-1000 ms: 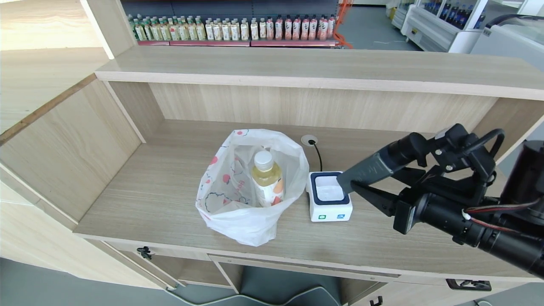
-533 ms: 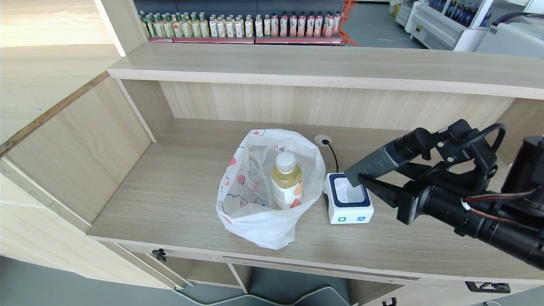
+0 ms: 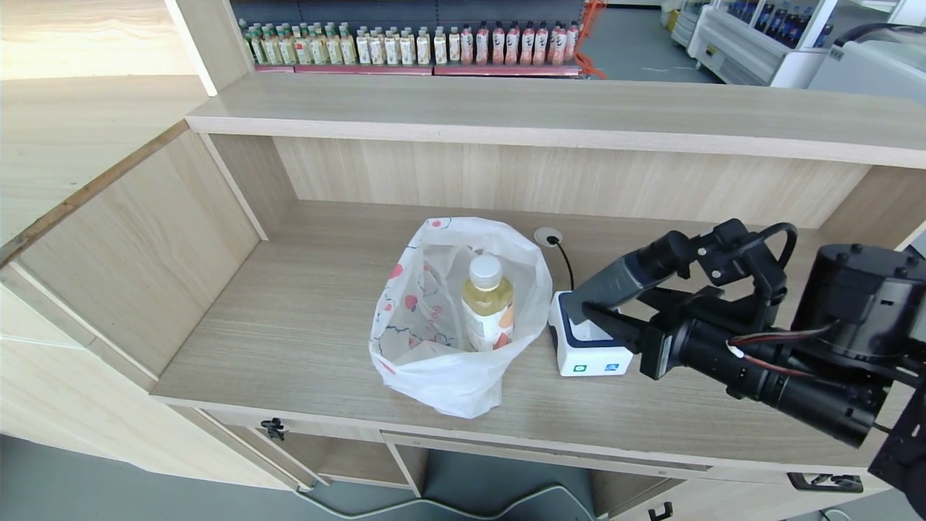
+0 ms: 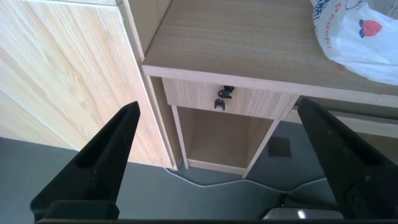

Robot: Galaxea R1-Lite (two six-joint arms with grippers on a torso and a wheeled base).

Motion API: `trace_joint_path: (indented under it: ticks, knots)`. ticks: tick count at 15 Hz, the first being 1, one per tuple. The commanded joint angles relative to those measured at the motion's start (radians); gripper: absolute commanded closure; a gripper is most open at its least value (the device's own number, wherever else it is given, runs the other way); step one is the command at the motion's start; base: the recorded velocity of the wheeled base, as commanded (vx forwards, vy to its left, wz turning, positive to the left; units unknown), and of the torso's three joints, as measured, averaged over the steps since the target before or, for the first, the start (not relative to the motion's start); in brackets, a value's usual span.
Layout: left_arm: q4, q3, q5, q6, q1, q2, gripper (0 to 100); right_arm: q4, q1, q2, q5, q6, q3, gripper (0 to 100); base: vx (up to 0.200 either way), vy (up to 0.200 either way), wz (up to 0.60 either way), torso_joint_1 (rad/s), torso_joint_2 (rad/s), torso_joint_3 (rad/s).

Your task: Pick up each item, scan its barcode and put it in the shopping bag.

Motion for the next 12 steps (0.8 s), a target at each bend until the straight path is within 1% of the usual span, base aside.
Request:
trace_joint_path:
  ticks: [1, 3, 4, 5, 8, 12]
  knots:
    - [0.0, 0.0, 0.0, -0.001, 0.001, 0.0, 0, -0.113, -0.061, 0.157, 0.001, -0.008, -0.042, 100, 0.0, 0.0, 0.0, 0.0, 0.0, 0.0]
    - [0.0, 0.0, 0.0, -0.006, 0.001, 0.0, 0, -0.17, -0.087, 0.247, 0.001, -0.024, -0.13, 100, 0.0, 0.0, 0.0, 0.0, 0.0, 0.0]
    - [0.0, 0.0, 0.0, -0.006, 0.001, 0.0, 0, -0.17, -0.089, 0.27, 0.001, -0.024, -0.167, 100, 0.0, 0.0, 0.0, 0.0, 0.0, 0.0]
    - [0.0, 0.0, 0.0, -0.006, 0.001, 0.0, 0, -0.17, -0.087, 0.31, 0.005, -0.021, -0.236, 100, 0.0, 0.0, 0.0, 0.0, 0.0, 0.0]
    - [0.0, 0.0, 0.0, -0.006, 0.001, 0.0, 0, -0.168, -0.086, 0.388, 0.007, -0.015, -0.359, 100, 0.0, 0.0, 0.0, 0.0, 0.0, 0.0]
    - [0.0, 0.0, 0.0, -0.006, 0.001, 0.0, 0, -0.17, -0.07, 0.467, 0.013, 0.019, -0.456, 100, 0.0, 0.0, 0.0, 0.0, 0.0, 0.0]
